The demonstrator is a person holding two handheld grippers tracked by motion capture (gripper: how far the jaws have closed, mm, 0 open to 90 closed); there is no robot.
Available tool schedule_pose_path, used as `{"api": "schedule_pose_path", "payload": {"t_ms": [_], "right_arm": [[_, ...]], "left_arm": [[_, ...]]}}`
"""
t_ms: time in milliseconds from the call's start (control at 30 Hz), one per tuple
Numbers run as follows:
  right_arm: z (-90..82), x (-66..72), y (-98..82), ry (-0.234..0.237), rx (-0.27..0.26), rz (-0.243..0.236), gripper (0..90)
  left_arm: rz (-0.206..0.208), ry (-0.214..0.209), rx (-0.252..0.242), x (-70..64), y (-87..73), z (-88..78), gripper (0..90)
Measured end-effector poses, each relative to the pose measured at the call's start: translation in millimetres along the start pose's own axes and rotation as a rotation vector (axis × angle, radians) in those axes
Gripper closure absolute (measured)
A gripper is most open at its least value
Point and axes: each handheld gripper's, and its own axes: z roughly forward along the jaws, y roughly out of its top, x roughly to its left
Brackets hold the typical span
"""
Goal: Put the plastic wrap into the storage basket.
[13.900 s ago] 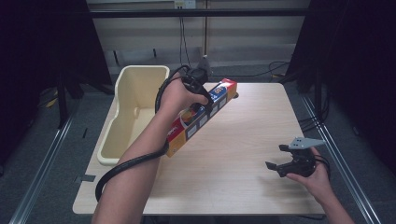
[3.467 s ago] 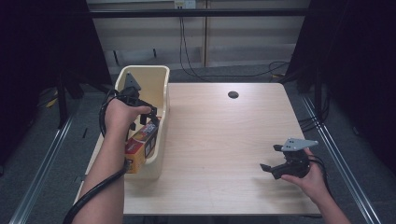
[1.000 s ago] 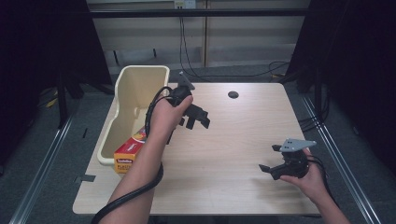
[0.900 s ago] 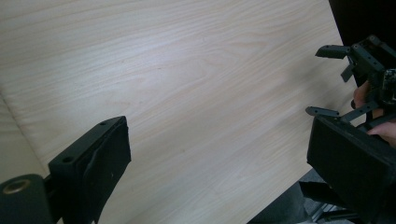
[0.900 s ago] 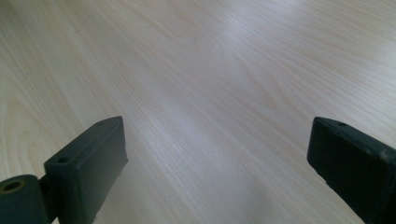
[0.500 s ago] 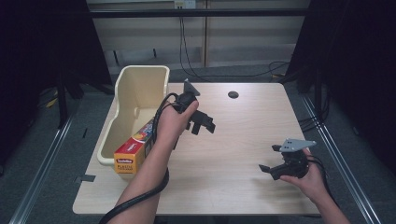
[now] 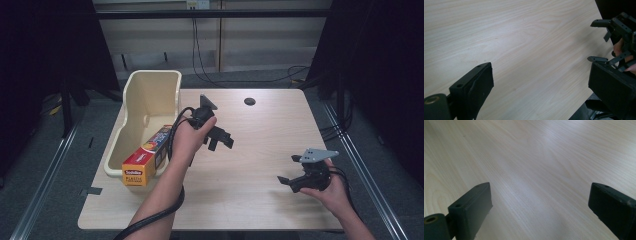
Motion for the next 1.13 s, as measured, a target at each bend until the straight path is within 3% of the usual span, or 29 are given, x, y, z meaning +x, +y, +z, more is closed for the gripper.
{"api": "schedule_pose_path", "payload": {"t_ms": [400,600,1133], "right_arm": [[0.8,-0.2,0.1,-0.002,0.004,-0.005,4.9],[0.9,-0.2,0.2,-0.001,0.004,-0.006,4.9],[3.8,-0.5,0.0,-0.009,0.014,-0.008,5.0]], "left_arm": [[0.006,0.001,-0.005,7.1,-11.2,14.9,5.9],[0.037,0.002,0.0,7.2,-15.4,22.7,5.6],[0.065,-0.004,-0.022,18.5,-34.7,46.4,5.7]]}}
